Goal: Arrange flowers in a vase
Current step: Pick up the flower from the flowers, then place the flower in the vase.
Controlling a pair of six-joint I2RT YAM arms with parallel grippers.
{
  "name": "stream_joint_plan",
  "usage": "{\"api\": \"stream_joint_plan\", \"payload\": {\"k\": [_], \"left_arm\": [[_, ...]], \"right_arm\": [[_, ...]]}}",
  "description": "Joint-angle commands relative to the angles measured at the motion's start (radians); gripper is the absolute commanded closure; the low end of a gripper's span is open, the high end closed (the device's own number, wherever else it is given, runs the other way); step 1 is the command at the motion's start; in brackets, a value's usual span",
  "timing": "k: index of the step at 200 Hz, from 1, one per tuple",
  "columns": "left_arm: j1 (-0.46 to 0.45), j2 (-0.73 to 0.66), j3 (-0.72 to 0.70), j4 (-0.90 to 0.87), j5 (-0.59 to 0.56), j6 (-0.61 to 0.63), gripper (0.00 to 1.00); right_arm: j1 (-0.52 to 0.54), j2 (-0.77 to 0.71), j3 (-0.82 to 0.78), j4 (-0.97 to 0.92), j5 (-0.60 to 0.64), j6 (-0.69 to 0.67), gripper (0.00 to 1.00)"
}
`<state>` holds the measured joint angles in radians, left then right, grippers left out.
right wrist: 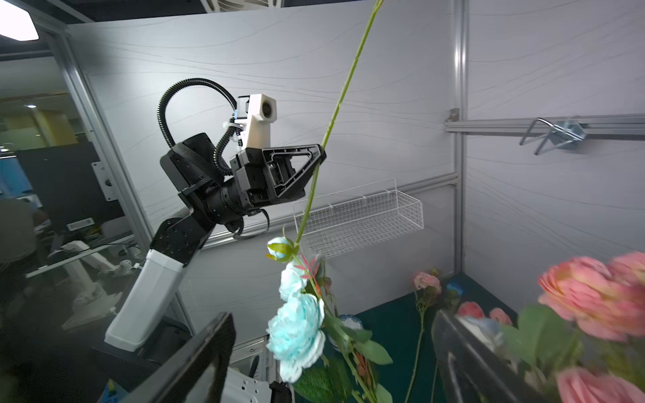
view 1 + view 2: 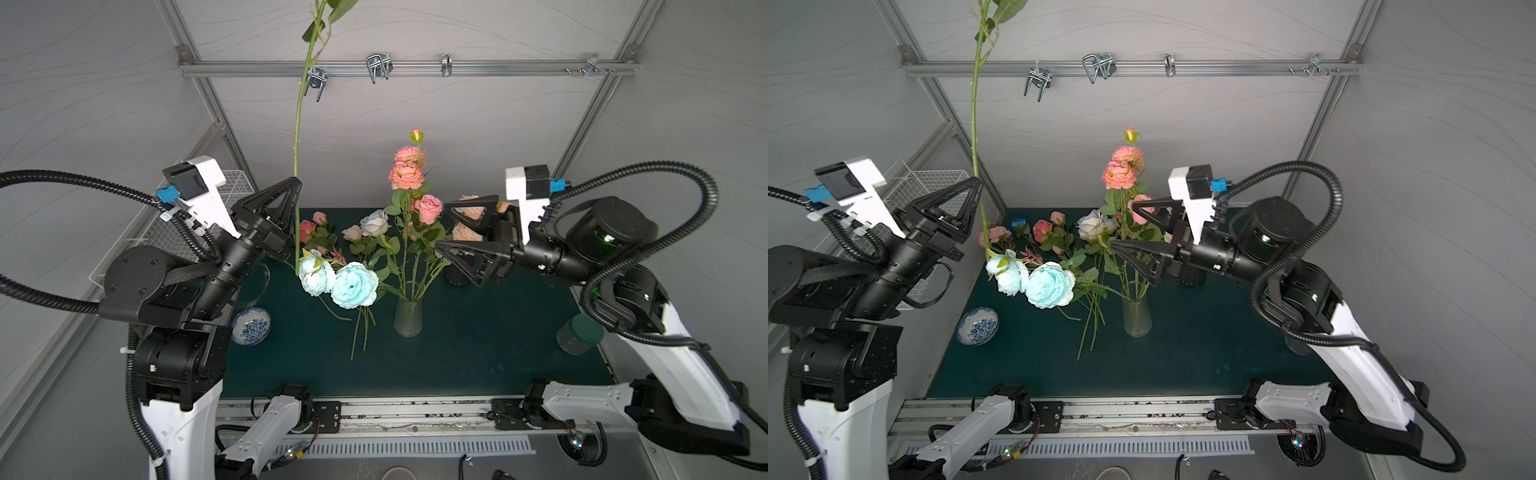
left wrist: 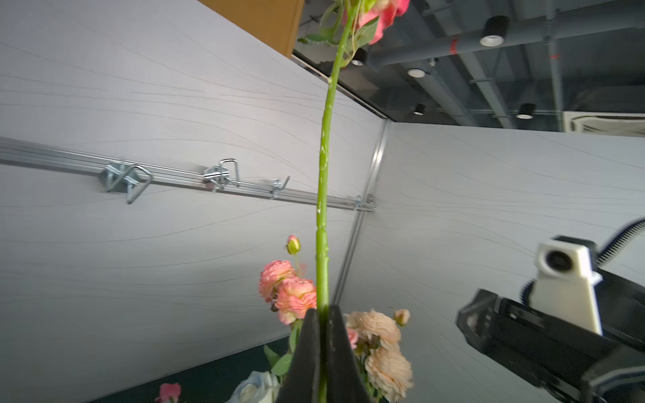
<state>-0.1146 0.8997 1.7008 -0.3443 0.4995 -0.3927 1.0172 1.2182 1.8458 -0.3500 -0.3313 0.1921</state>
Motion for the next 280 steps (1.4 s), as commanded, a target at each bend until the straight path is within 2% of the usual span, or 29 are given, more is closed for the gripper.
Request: {"api": "stream_joint_plan", "payload": {"k": [1, 32, 55, 85, 112, 150, 171, 181, 196, 205, 221, 228, 244, 280], "left_arm": [[-0.005, -0.025, 0.016, 0.127, 0.225, -0.039, 1.00], [-0.005, -0.027, 0.007, 0.149, 0.292, -0.043, 1.00], [-0.013, -0.025, 0.011, 0.120, 0.295, -0.009, 1.00], [-0.030, -0.012, 0.012, 0.076, 0.281, 0.034, 1.00], [-0.041, 0.006, 0.016, 0.067, 0.311, 0.047, 1.00], [-0.057, 0.027, 0.023, 0.029, 0.359, 0.084, 1.00], [-0.059, 0.031, 0.021, 0.027, 0.360, 0.086, 1.00], [-0.059, 0.029, 0.019, 0.025, 0.352, 0.086, 1.00], [-0.059, 0.024, 0.015, 0.024, 0.314, 0.083, 1.00], [-0.059, 0.018, 0.010, 0.023, 0.284, 0.080, 0.83], [-0.059, 0.006, -0.004, 0.035, 0.240, 0.066, 0.38], [-0.059, 0.001, -0.012, 0.044, 0.227, 0.059, 0.28], [-0.059, -0.001, -0.020, 0.049, 0.207, 0.048, 0.20], [-0.059, -0.011, -0.033, 0.053, 0.135, 0.036, 0.16]], "right_arm": [[0.042, 0.132, 0.162, 0.064, -0.113, 0.003, 0.08], [0.043, 0.351, 0.428, 0.127, -0.186, 0.075, 0.06], [0.044, 0.496, 0.630, 0.140, -0.229, 0.107, 0.05], [0.046, 0.596, 0.756, 0.215, -0.282, 0.151, 0.05], [0.046, 0.660, 0.835, 0.221, -0.282, 0.175, 0.11], [0.044, 0.646, 0.786, 0.263, -0.283, 0.165, 0.46], [0.043, 0.642, 0.780, 0.273, -0.277, 0.159, 0.61], [0.043, 0.640, 0.781, 0.273, -0.278, 0.155, 0.73], [0.043, 0.627, 0.767, 0.273, -0.271, 0.142, 1.00], [0.044, 0.614, 0.750, 0.276, -0.258, 0.128, 1.00], [0.043, 0.581, 0.705, 0.310, -0.249, 0.103, 1.00], [0.043, 0.565, 0.689, 0.323, -0.238, 0.095, 1.00], [0.040, 0.540, 0.672, 0.348, -0.212, 0.078, 1.00], [0.002, 0.478, 0.654, 0.389, -0.164, 0.066, 1.00]]}}
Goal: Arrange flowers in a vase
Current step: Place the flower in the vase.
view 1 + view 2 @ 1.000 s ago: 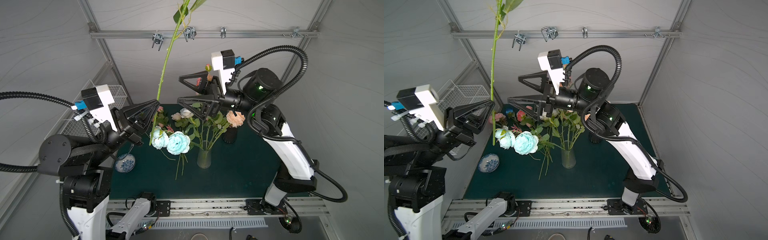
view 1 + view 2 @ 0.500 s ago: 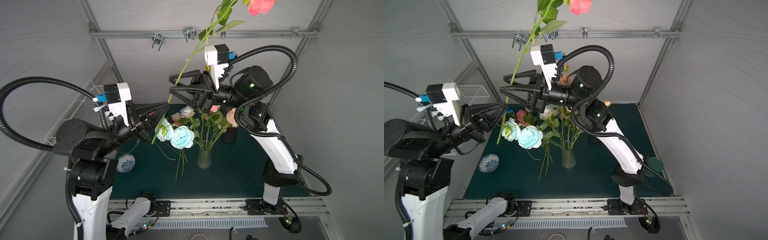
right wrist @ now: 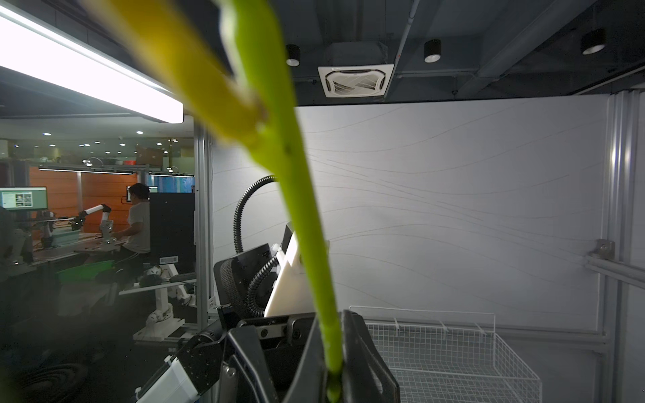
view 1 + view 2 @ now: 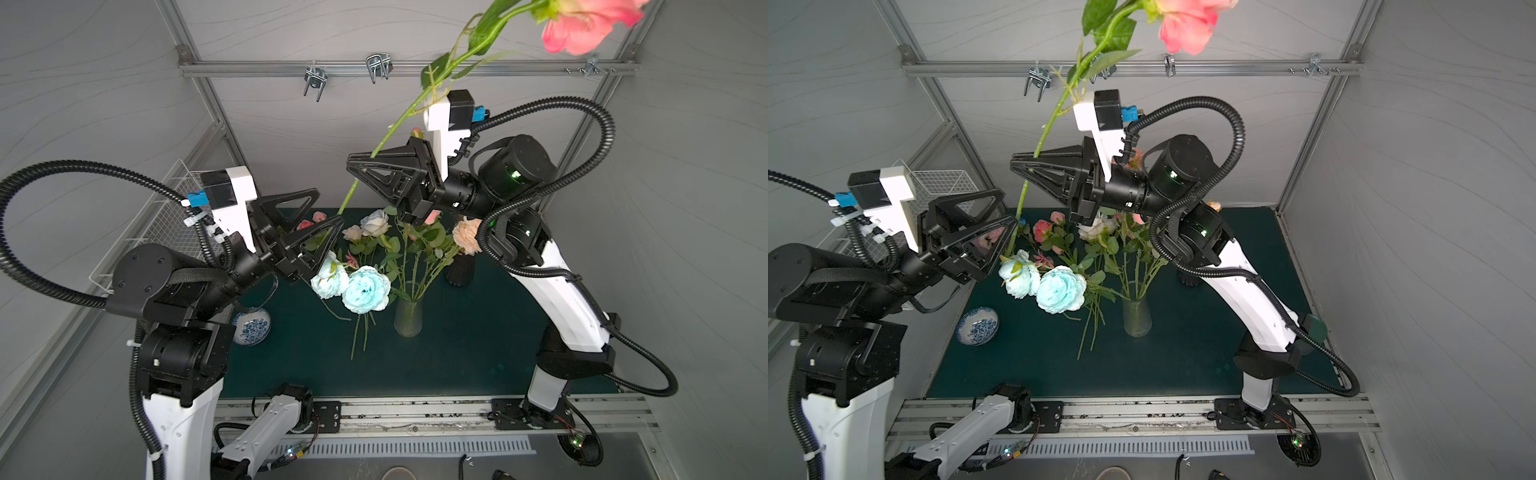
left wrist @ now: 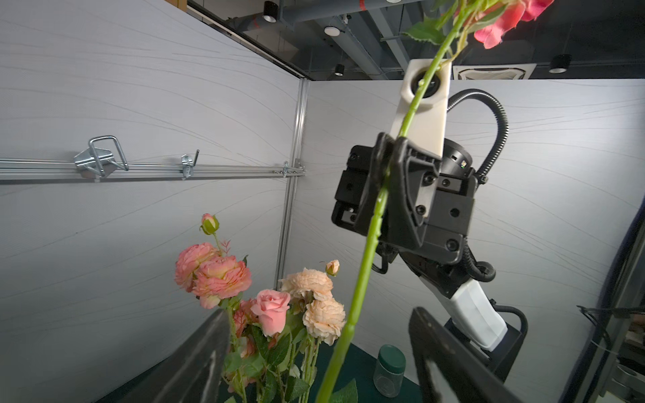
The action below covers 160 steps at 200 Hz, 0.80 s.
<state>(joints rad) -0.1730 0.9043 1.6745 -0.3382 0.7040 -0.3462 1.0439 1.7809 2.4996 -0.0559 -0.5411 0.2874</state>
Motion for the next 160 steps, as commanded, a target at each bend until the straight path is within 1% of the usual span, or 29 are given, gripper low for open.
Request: {"api": "stream_joint_plan", "payload": {"k": [1, 23, 44, 60, 70, 89, 97, 111, 135, 145, 160], "left_arm": [[0.000, -0.016, -0.007, 0.047, -0.073, -0.011, 0.16], [-0.001, -0.034, -0.024, 0.054, -0.143, -0.013, 0.15], [0.000, -0.050, -0.043, 0.062, -0.206, -0.017, 0.14], [-0.001, -0.070, -0.067, 0.076, -0.265, -0.023, 0.13], [-0.001, -0.086, -0.080, 0.077, -0.313, -0.022, 0.11], [0.000, -0.104, -0.096, 0.062, -0.357, -0.013, 0.07], [0.000, -0.108, -0.098, 0.047, -0.380, -0.015, 0.01], [0.000, -0.121, -0.115, 0.022, -0.454, -0.025, 0.00], [-0.001, -0.173, -0.182, 0.002, -0.610, -0.058, 0.00], [0.000, -0.204, -0.219, 0.000, -0.650, -0.066, 0.00], [0.000, -0.253, -0.277, 0.010, -0.673, -0.072, 0.01]], "right_arm": [[-0.026, -0.086, -0.001, 0.095, 0.049, -0.029, 1.00], [-0.066, -0.149, -0.055, 0.132, 0.089, -0.036, 1.00], [-0.088, -0.224, -0.121, 0.141, 0.156, -0.100, 1.00], [-0.110, -0.277, -0.161, 0.122, 0.181, -0.147, 1.00], [-0.130, -0.322, -0.198, 0.108, 0.192, -0.159, 1.00], [-0.165, -0.426, -0.338, 0.094, 0.219, -0.175, 1.00], [-0.172, -0.477, -0.399, 0.073, 0.236, -0.181, 1.00], [-0.172, -0.554, -0.489, 0.009, 0.267, -0.194, 1.00], [-0.172, -0.707, -0.708, -0.073, 0.336, -0.189, 1.00], [-0.172, -0.756, -0.778, -0.107, 0.361, -0.186, 1.00], [-0.170, -0.834, -0.883, -0.166, 0.382, -0.178, 1.00]]}}
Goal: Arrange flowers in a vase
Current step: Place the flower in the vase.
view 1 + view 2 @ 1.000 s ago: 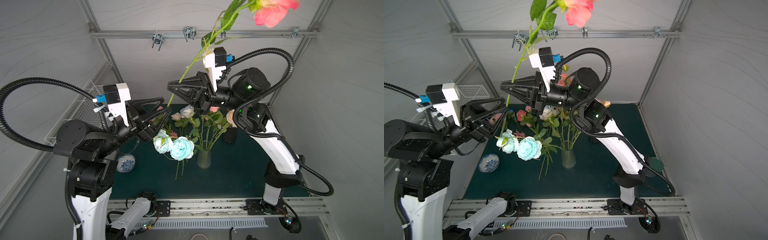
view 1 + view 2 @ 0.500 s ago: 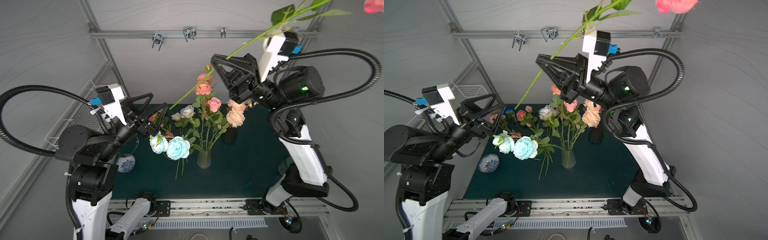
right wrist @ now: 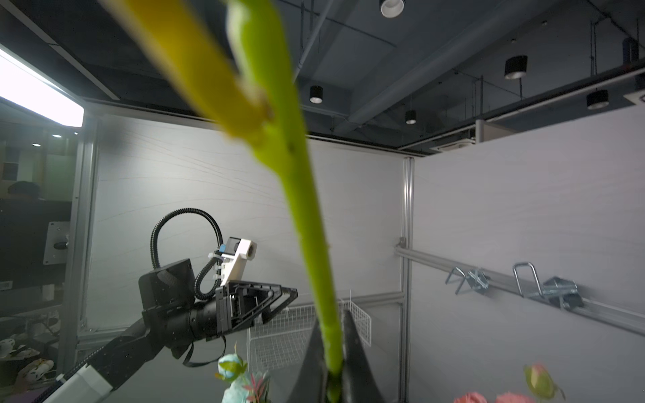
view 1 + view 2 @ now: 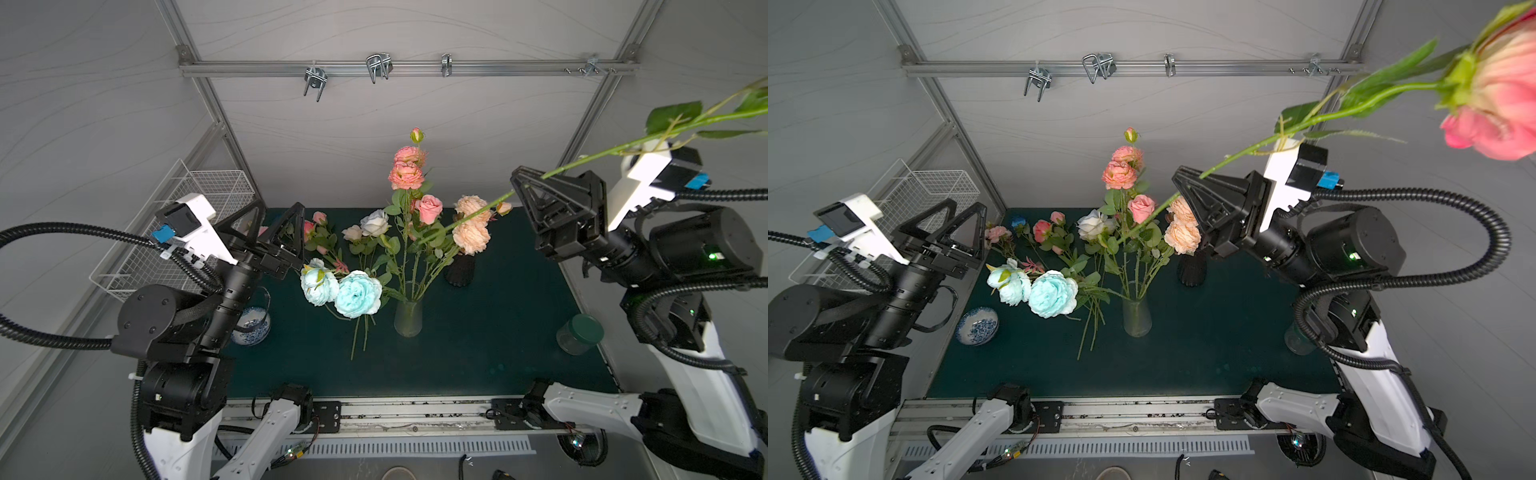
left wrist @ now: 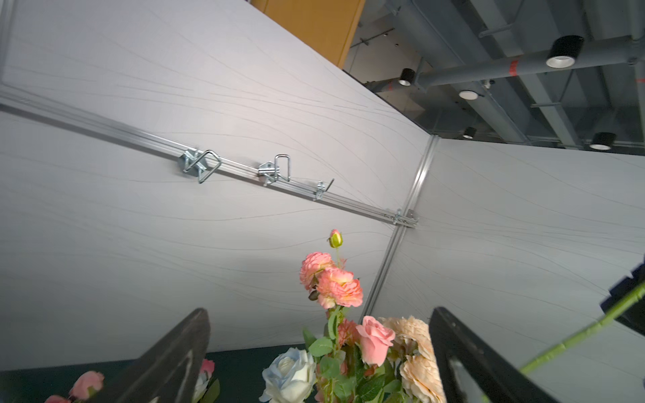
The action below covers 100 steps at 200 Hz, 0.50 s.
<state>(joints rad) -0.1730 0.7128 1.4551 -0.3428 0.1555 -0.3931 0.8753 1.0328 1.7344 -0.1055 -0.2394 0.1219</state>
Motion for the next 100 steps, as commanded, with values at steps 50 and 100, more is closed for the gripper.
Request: {"api": "stream_joint_plan", "payload": {"k": [50, 100], "left_arm": [[0.000, -0.186, -0.206, -0.017, -0.212, -0.064, 0.01], [-0.001, -0.300, -0.308, -0.062, -0.353, -0.109, 0.02]], "right_arm": [[0.023, -0.194, -0.403, -0.141, 0.135, -0.016, 1.00], [0.091, -0.051, -0.415, -0.042, 0.187, -0.139, 1.00]]}}
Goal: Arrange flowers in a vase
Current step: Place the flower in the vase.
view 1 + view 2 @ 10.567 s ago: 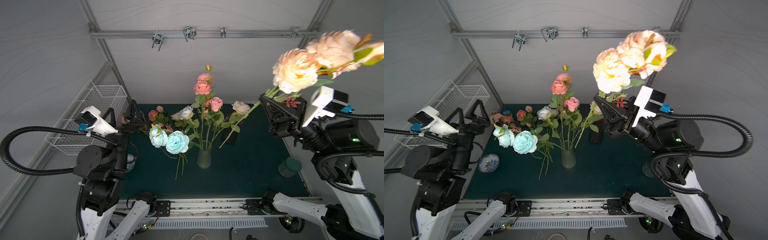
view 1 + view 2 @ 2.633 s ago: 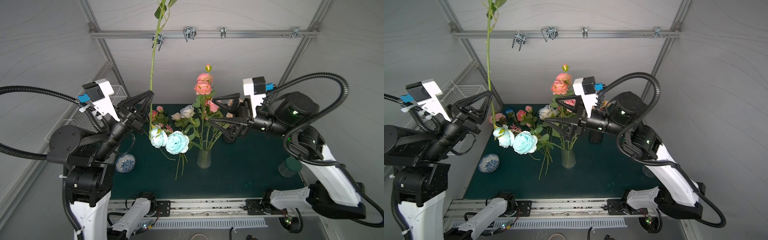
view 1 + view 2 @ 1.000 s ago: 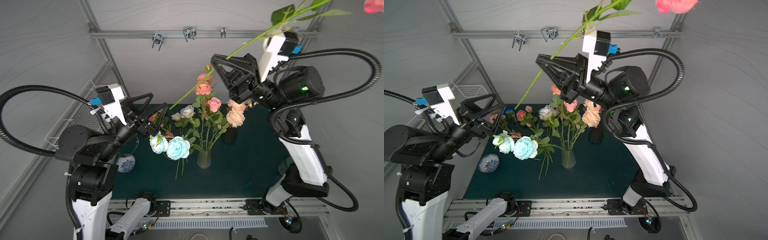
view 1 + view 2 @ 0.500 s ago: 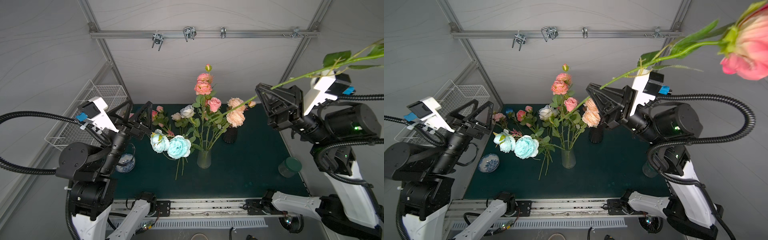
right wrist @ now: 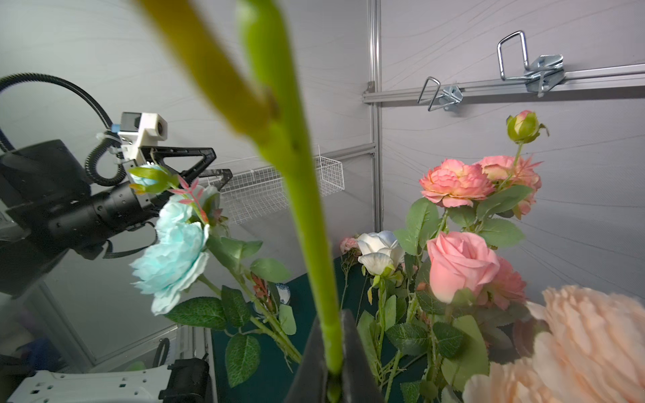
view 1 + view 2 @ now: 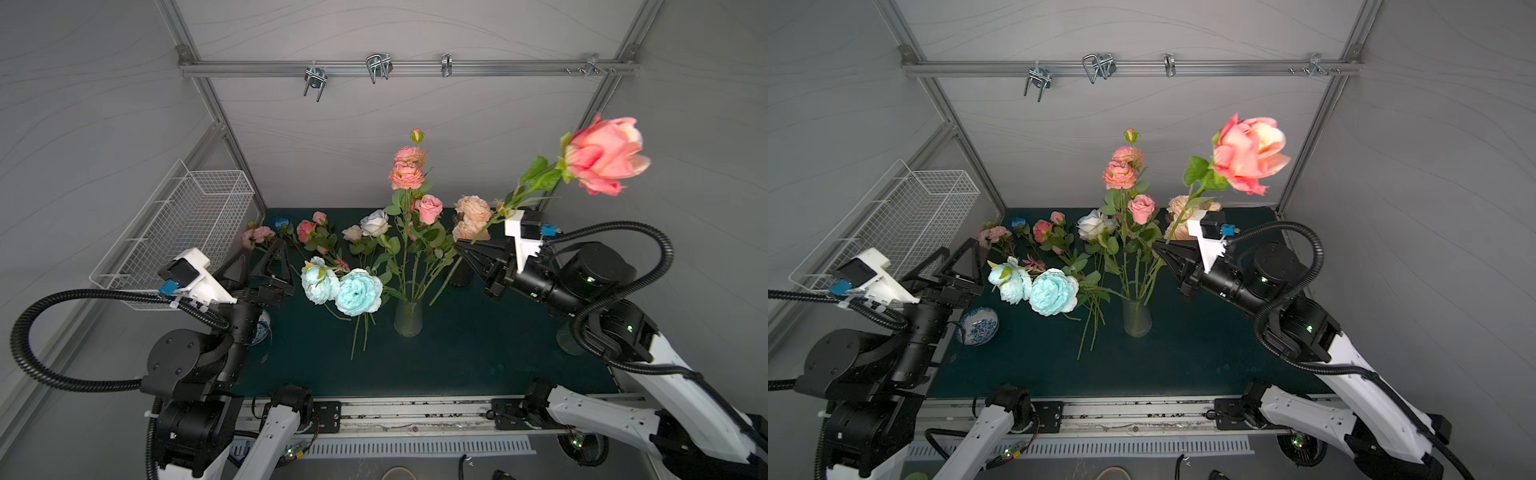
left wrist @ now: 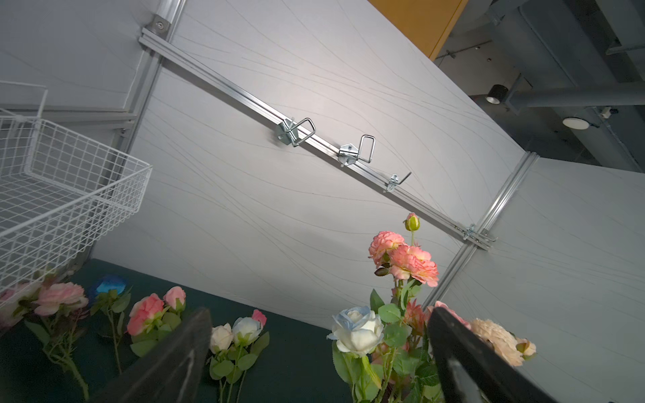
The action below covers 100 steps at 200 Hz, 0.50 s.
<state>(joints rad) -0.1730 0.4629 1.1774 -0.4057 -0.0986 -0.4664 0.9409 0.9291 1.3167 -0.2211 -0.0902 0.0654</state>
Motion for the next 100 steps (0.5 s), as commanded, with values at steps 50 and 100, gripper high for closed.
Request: {"api": "stream_joint_plan", "payload": {"k": [50, 100], "left_arm": [[-0.001, -0.094, -0.063, -0.063, -0.142, -0.042, 0.03], [-0.001, -0.115, -0.081, -0.074, -0.147, -0.033, 0.03]], "right_arm": [[0.029, 0.132, -0.077, 0.234, 0.061, -0.147, 1.00], [0.014, 0.212, -0.061, 0.289, 0.053, -0.162, 1.00]]}}
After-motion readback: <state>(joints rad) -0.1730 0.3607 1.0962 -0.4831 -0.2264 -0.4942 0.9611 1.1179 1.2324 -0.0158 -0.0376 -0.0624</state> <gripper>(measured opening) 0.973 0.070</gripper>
